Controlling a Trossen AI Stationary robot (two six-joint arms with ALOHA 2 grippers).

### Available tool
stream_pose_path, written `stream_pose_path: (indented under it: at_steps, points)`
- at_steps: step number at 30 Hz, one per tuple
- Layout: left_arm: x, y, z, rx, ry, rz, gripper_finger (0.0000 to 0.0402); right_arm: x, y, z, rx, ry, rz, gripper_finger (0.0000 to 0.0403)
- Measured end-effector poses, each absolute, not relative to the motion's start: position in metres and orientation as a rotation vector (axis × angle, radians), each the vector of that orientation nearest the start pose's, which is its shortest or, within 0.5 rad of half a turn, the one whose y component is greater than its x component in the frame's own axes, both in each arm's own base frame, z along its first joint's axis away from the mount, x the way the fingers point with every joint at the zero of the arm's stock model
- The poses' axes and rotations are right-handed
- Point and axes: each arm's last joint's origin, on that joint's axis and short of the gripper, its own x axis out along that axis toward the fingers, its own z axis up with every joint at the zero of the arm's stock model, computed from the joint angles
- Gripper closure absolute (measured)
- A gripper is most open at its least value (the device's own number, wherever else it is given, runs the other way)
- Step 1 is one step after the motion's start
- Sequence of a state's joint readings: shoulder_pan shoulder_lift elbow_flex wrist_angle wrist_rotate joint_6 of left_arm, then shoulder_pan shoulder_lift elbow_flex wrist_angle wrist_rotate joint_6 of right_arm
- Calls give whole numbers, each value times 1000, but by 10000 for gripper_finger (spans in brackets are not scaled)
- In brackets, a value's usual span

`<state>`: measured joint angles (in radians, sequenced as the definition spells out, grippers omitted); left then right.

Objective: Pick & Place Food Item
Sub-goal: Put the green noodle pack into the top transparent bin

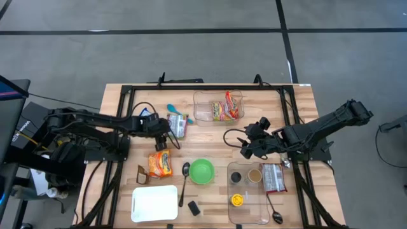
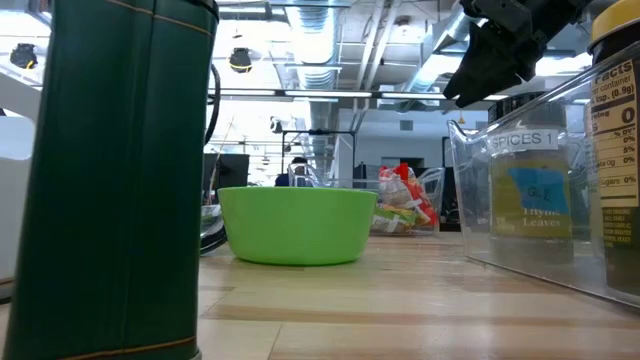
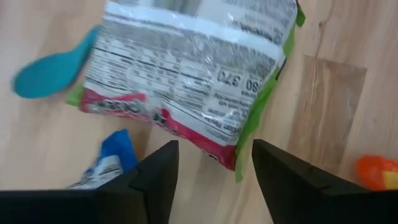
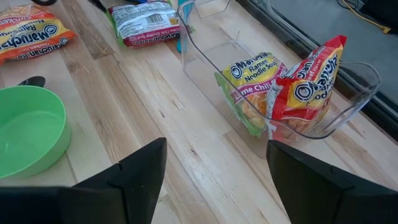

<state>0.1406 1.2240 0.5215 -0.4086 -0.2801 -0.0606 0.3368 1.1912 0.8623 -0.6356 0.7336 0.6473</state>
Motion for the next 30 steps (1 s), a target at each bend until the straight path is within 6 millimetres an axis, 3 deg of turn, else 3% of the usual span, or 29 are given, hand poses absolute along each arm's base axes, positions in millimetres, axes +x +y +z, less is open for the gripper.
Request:
stream_pose_path:
  at_steps: [11, 30]
  points:
    - [184, 34, 129, 45, 1069, 383, 233, 218, 56, 253, 108, 668, -605, 133]
    - [187, 35, 129, 58, 1013, 378, 305, 218, 57, 253, 107, 668, -601, 133]
